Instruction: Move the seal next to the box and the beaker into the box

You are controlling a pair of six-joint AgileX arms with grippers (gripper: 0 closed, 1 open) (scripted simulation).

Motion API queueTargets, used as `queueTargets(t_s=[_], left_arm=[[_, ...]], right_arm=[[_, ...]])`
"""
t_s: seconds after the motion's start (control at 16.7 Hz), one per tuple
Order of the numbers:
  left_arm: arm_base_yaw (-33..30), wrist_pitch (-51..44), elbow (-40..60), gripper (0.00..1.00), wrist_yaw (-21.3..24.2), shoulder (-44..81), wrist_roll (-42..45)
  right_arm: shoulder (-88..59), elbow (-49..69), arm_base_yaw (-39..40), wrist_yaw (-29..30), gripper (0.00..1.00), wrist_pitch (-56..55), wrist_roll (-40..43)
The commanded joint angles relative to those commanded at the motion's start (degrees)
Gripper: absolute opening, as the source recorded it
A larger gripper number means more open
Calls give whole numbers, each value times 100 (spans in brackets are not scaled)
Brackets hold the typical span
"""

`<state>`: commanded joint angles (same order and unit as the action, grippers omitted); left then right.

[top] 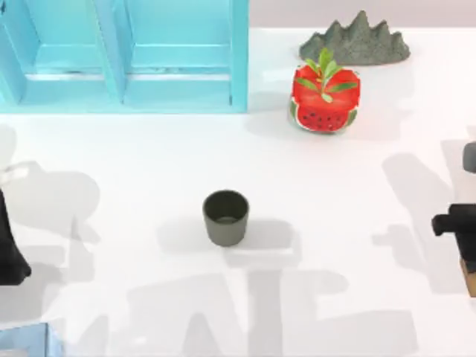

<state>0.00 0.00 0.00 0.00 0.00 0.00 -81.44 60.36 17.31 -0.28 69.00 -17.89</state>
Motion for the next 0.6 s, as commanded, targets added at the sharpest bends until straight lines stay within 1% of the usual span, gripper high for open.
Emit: queueTargets(t_s=[0.36, 0.6], left_arm=[[0, 0, 0, 100, 0, 0, 0], [0, 0, 0, 100, 0, 0, 0]], right_arm=[[-68, 91, -52, 5, 0, 61, 56], [-754, 987, -275, 19, 0, 281, 248]])
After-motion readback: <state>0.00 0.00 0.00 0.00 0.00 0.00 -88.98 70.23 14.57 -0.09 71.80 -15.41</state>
